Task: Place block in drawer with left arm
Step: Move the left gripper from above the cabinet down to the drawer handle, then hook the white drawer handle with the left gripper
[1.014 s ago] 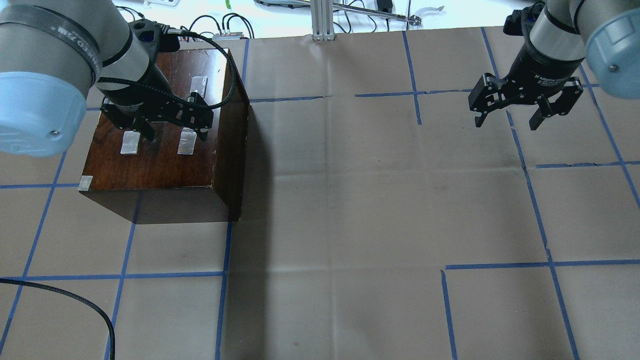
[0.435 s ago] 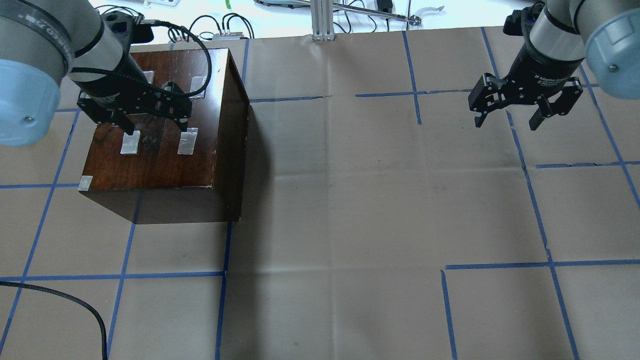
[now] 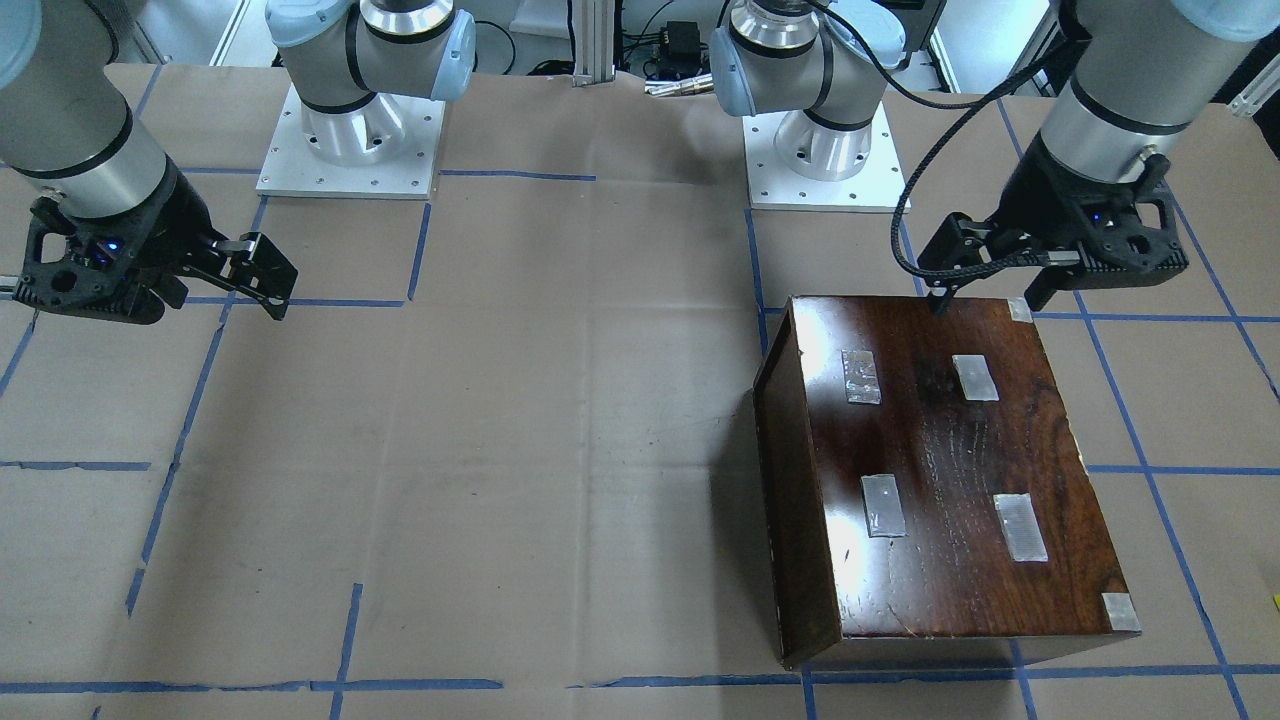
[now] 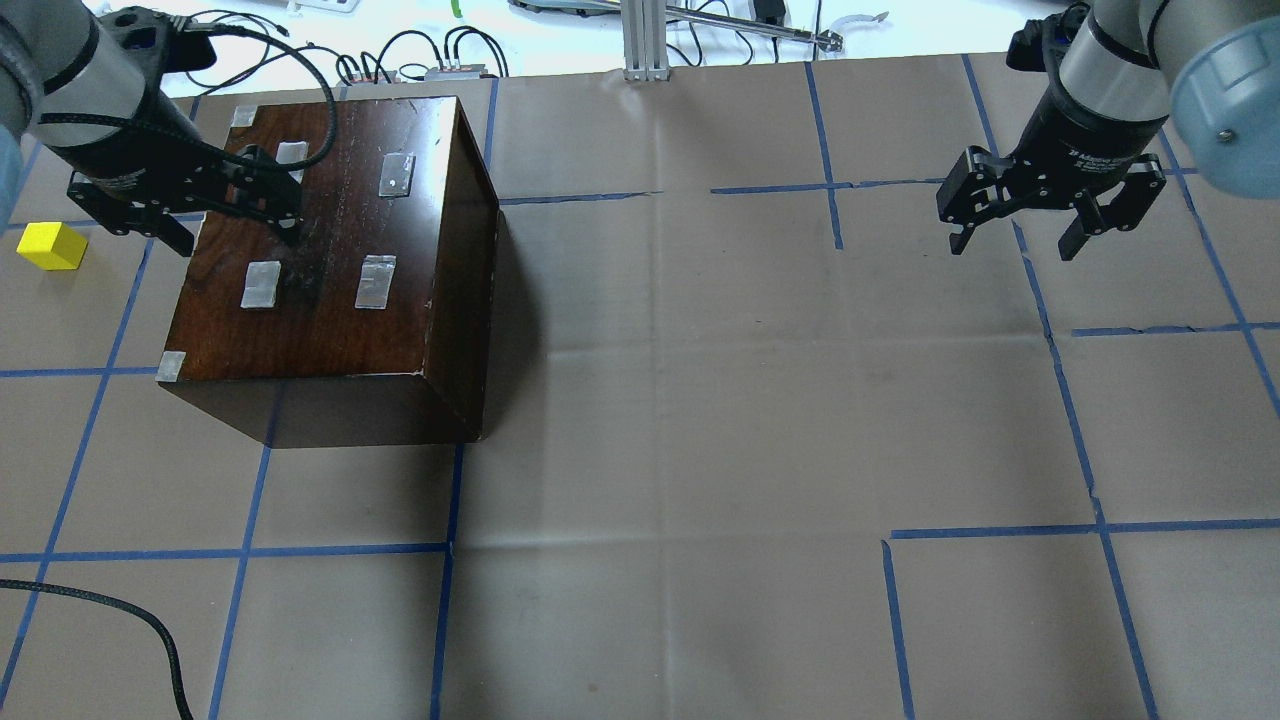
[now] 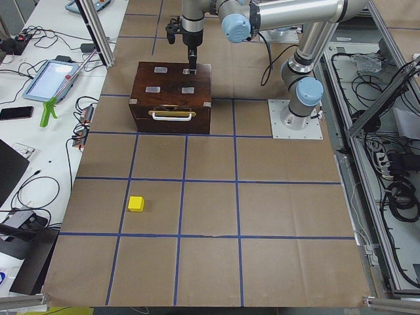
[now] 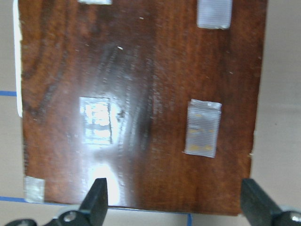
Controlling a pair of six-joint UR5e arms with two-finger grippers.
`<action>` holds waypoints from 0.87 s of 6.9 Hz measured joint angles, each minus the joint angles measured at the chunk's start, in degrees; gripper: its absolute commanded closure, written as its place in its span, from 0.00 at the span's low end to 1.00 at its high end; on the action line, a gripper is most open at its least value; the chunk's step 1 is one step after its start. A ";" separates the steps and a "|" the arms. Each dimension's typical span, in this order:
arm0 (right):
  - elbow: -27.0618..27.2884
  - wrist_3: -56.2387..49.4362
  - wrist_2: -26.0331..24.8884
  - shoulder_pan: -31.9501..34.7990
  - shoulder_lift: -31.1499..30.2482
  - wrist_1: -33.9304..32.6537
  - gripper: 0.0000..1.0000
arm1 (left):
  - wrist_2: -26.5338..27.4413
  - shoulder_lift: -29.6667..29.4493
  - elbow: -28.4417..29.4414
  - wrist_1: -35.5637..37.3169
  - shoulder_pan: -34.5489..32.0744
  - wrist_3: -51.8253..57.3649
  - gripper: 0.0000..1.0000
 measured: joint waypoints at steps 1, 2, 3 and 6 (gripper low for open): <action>0.00 -0.02 0.00 0.00 0.00 0.00 0.00 | -0.57 -0.59 0.08 0.44 3.45 2.59 0.01; 0.00 -0.03 0.00 0.00 0.01 0.00 0.00 | -1.85 -1.39 0.14 1.07 6.60 5.37 0.01; 0.00 -0.04 0.00 0.00 0.00 0.00 0.00 | -3.38 -2.35 0.18 1.99 9.72 7.96 0.01; 0.00 -0.02 0.00 0.00 -0.01 0.00 0.00 | -9.69 -5.49 0.39 3.00 17.98 15.57 0.01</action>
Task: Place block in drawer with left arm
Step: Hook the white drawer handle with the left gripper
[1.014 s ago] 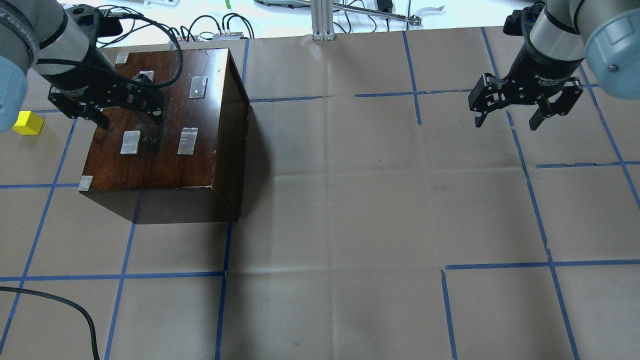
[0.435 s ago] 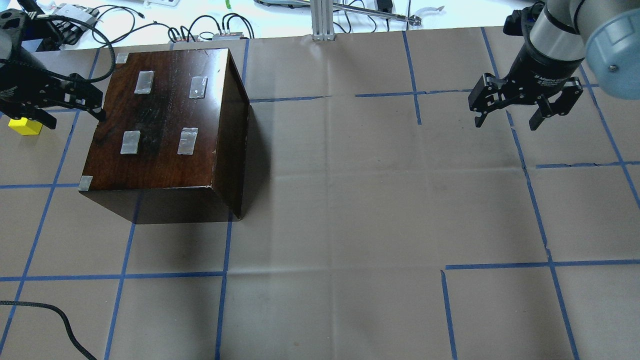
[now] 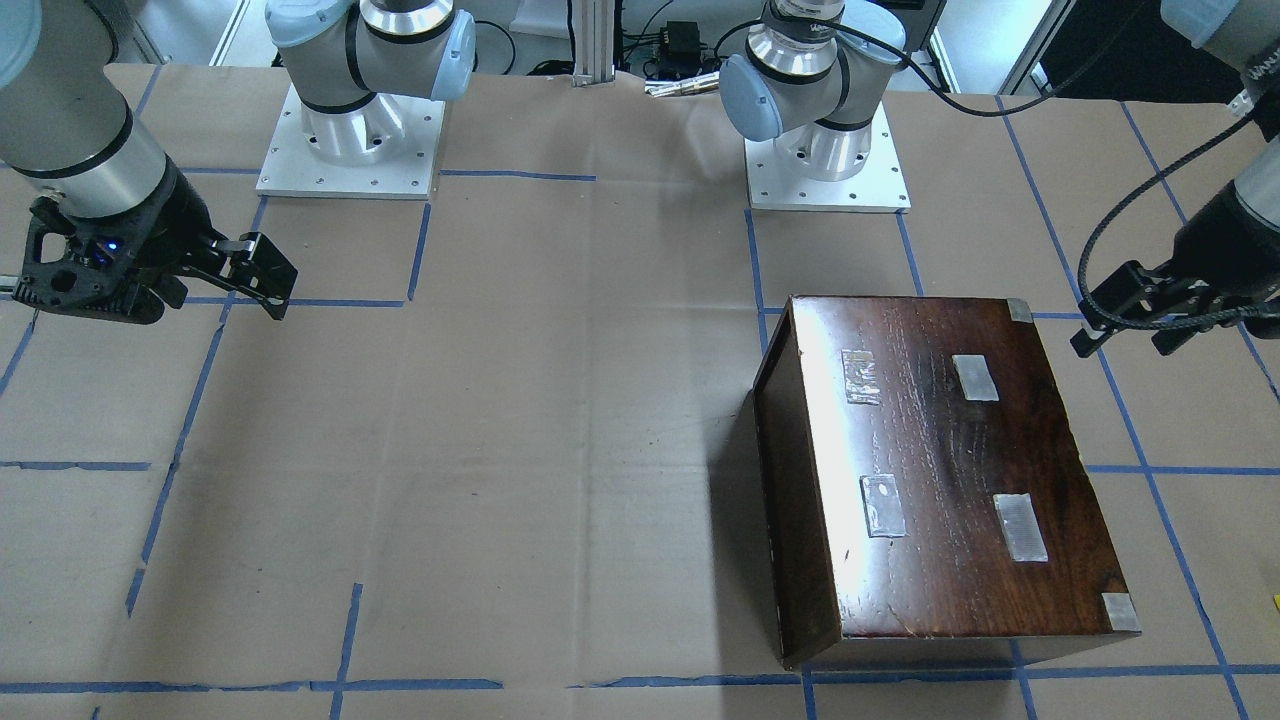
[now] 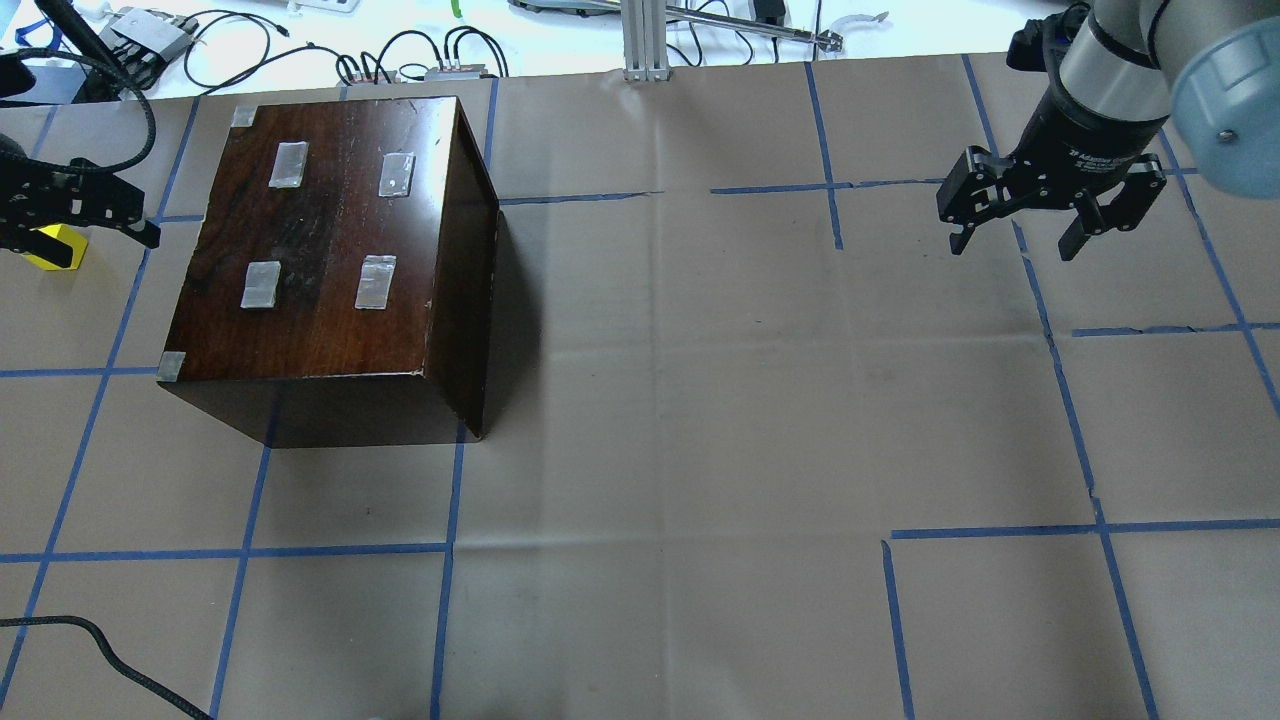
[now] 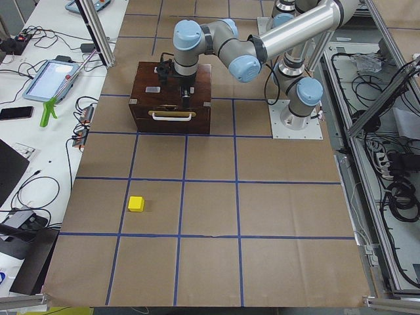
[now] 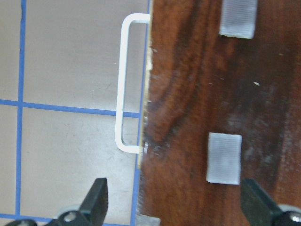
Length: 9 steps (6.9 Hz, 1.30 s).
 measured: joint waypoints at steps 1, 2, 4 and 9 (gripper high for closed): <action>0.00 -0.02 0.00 0.00 0.01 0.00 0.00 | -2.44 -0.98 0.04 -0.03 2.40 2.20 0.01; 0.00 -0.02 0.00 0.00 0.01 0.00 0.00 | -4.67 -1.76 0.07 -0.25 4.10 3.71 0.01; 0.00 -0.02 0.00 0.00 -0.02 0.00 0.00 | -6.81 -3.13 0.04 -0.60 5.29 5.47 0.01; 0.00 -0.02 0.00 0.00 -0.02 0.00 0.00 | -7.19 -8.21 -1.46 -0.08 4.88 10.97 0.01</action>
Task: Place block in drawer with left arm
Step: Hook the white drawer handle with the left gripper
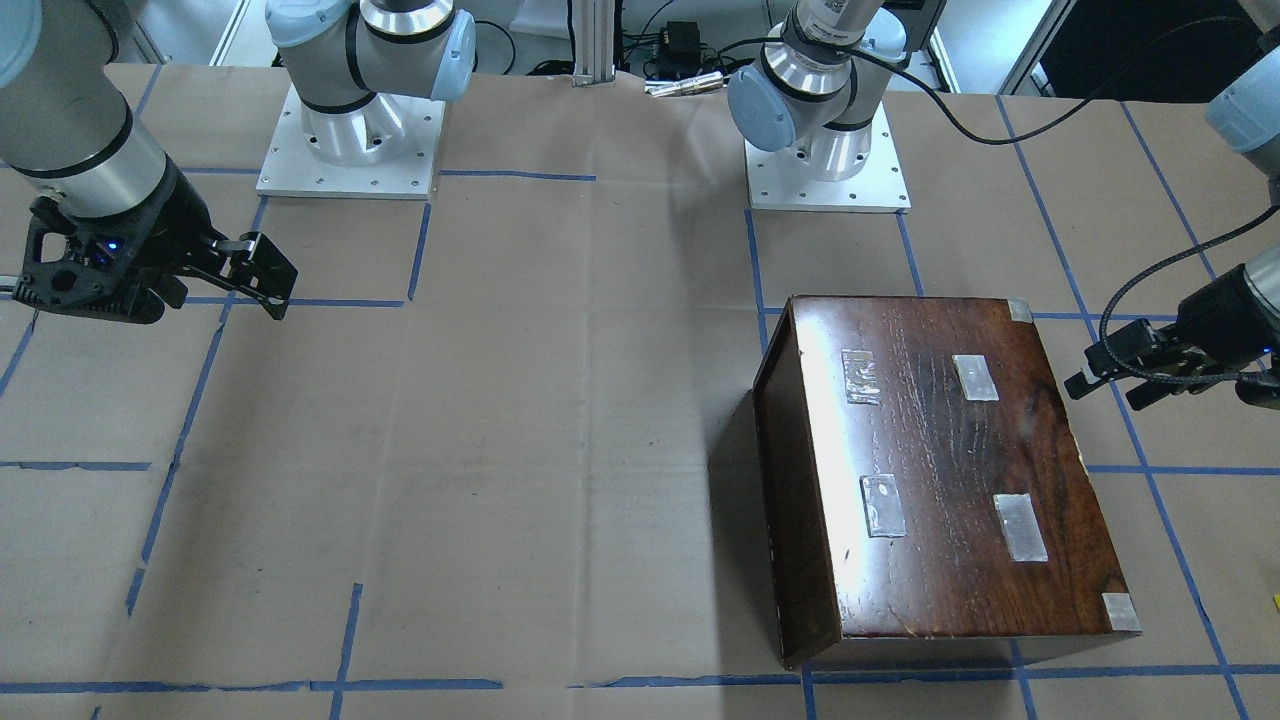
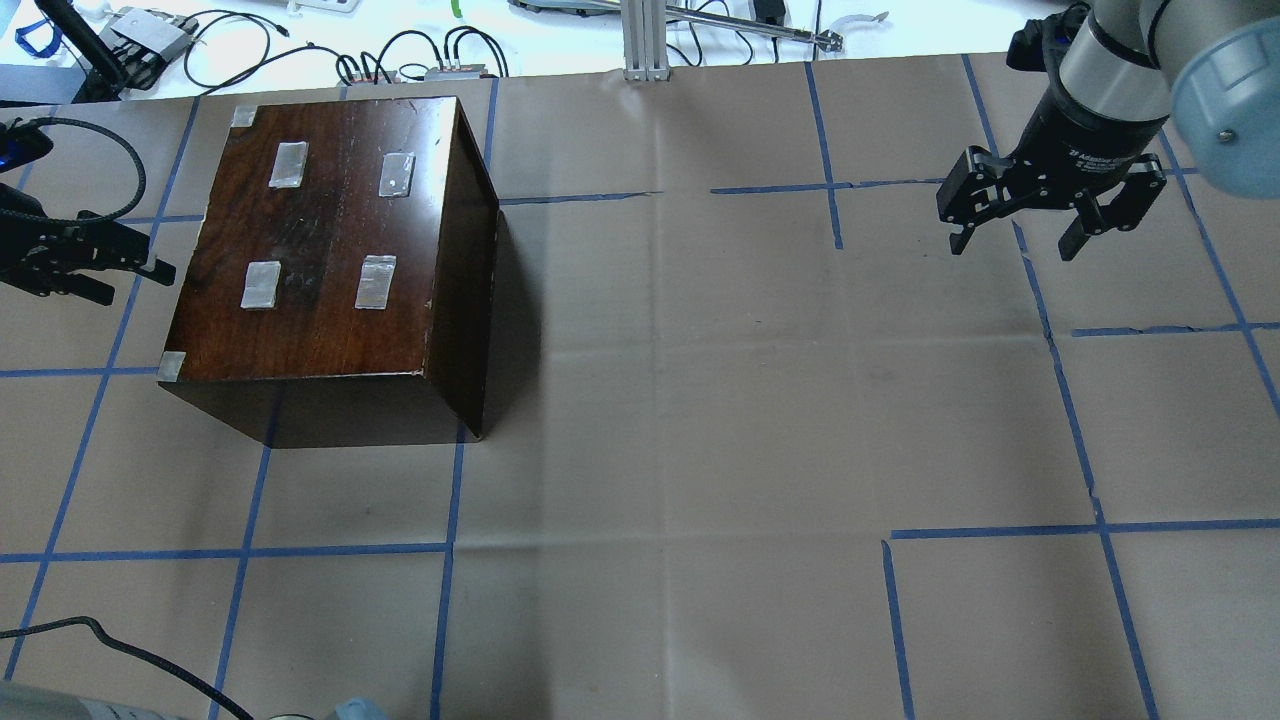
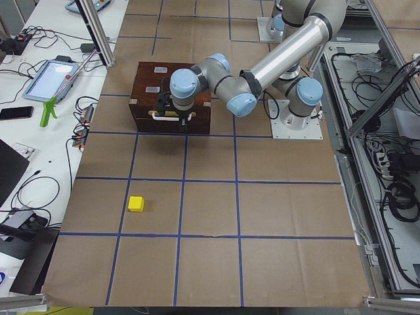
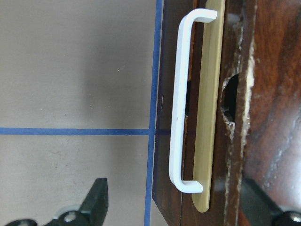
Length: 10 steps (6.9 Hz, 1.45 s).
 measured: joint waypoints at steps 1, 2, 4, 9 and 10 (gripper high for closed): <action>0.00 0.00 0.00 0.00 0.00 0.00 0.00 | 0.04 -1.01 0.08 0.24 -0.03 0.49 0.01; 0.00 0.00 0.00 0.00 0.00 0.00 0.00 | 0.04 -1.92 0.38 0.36 -0.12 0.75 0.01; 0.00 0.00 0.00 0.00 0.00 0.00 0.00 | -0.07 -3.28 1.05 1.08 -0.58 0.91 0.01; 0.00 0.04 0.00 0.00 0.00 0.00 0.00 | -0.82 -6.80 1.28 5.25 -1.14 0.88 0.01; 0.00 0.02 0.00 0.00 0.00 0.00 0.00 | -1.29 -7.65 1.27 6.05 -1.28 0.86 0.01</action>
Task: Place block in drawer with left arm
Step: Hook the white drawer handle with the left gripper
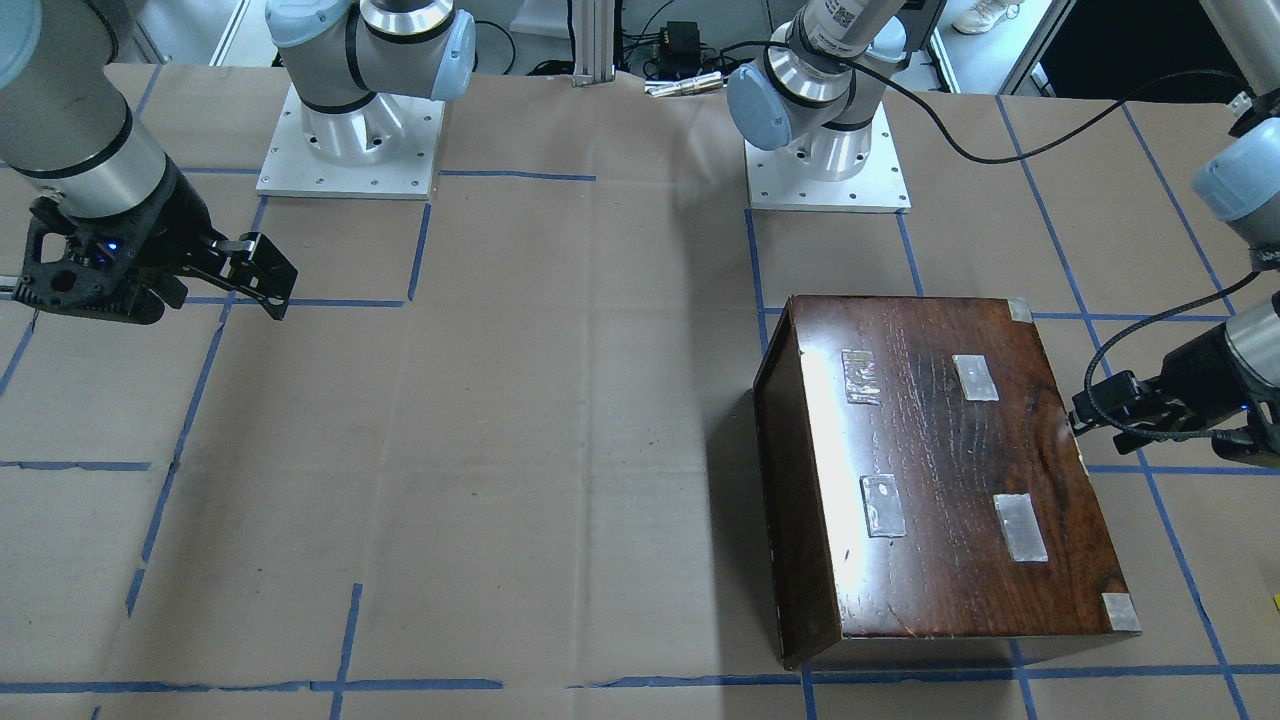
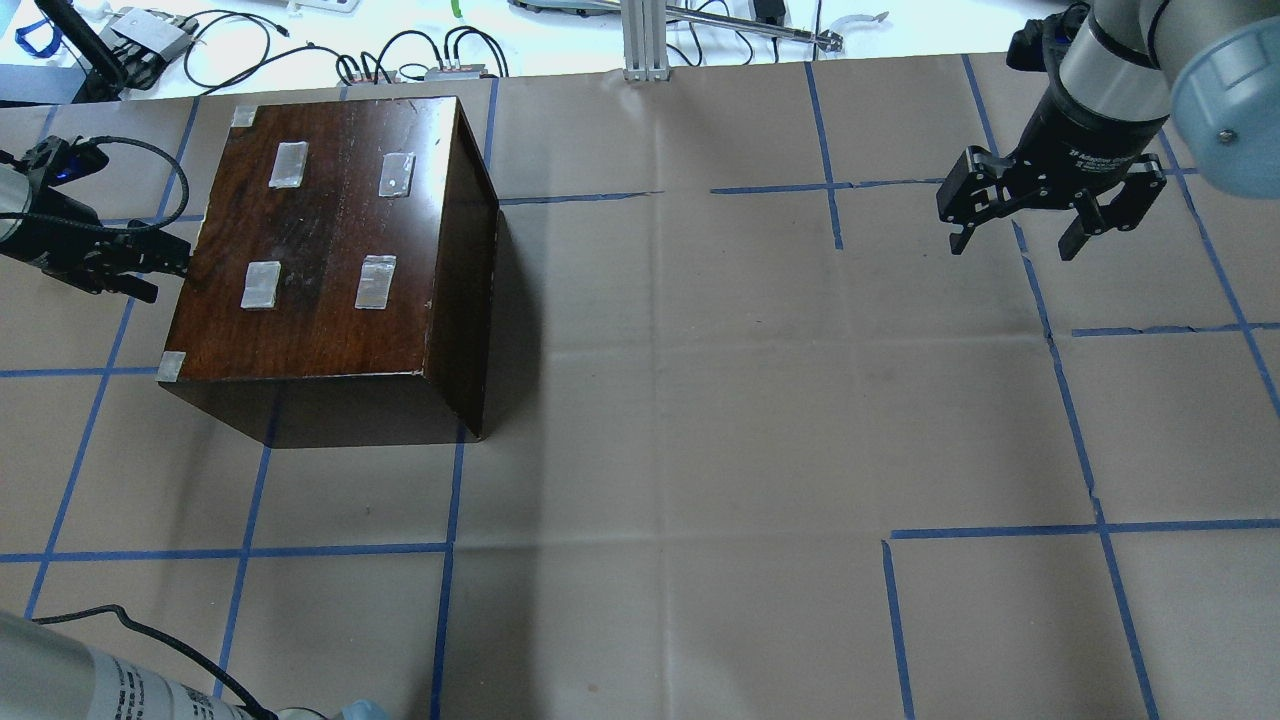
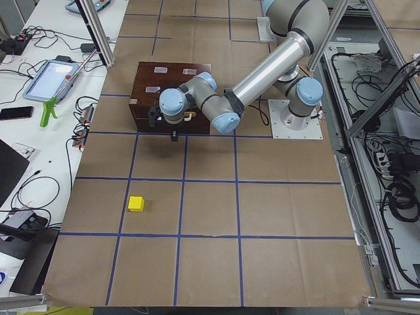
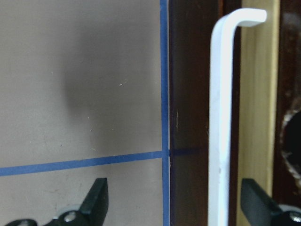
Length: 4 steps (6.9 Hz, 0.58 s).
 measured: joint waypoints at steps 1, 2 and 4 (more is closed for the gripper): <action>0.00 -0.02 0.00 0.00 0.00 0.00 0.00 | -0.18 -0.67 -0.02 0.62 -0.10 -0.03 0.01; 0.00 -0.02 0.00 0.00 0.00 0.00 0.00 | -0.20 -1.00 -0.02 0.91 -0.10 -0.07 0.01; 0.00 -0.03 0.00 0.00 0.01 0.00 0.00 | -0.08 -1.05 0.10 1.16 0.14 -0.08 0.01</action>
